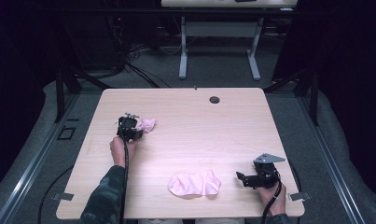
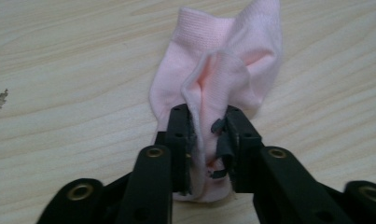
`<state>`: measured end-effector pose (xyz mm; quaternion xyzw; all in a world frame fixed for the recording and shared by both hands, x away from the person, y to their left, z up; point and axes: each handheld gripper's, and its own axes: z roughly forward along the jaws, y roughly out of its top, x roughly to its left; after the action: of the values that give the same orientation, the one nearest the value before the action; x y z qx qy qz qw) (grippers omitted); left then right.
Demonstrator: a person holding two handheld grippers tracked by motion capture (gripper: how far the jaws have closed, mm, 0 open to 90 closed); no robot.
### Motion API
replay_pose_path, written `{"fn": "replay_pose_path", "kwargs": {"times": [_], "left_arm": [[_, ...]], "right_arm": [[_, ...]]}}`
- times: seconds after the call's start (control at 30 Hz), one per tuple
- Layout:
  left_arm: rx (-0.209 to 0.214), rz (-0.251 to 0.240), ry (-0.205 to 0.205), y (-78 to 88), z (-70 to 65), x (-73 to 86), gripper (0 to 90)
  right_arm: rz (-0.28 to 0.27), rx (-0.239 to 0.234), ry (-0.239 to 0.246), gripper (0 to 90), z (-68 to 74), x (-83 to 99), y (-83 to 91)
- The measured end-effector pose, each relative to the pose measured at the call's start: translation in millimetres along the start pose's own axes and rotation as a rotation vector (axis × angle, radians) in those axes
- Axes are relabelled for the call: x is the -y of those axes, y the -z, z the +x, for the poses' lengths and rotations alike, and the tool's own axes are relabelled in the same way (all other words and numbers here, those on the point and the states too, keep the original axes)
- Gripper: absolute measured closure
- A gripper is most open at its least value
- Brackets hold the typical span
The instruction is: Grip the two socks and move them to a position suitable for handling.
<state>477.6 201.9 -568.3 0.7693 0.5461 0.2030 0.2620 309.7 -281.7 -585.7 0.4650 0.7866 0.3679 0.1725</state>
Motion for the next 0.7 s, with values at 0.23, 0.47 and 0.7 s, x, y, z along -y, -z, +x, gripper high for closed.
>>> {"fn": "replay_pose_path", "kwargs": {"times": [0.23,0.47,0.7], "left_arm": [[0.005,-0.022,-0.001,4.4,1.9,1.4,79.6],[0.051,-0.135,-0.059,45.1,-14.9,-5.4,79.6],[0.161,-0.21,-0.228,73.3,-70.0,-5.0,79.3]], "right_arm": [[0.002,0.005,0.003,9.4,-0.1,-0.1,0.7],[-0.005,-0.005,-0.016,9.4,-1.6,-0.2,0.4],[-0.014,-0.024,-0.026,9.5,-3.3,0.0,1.9]]}}
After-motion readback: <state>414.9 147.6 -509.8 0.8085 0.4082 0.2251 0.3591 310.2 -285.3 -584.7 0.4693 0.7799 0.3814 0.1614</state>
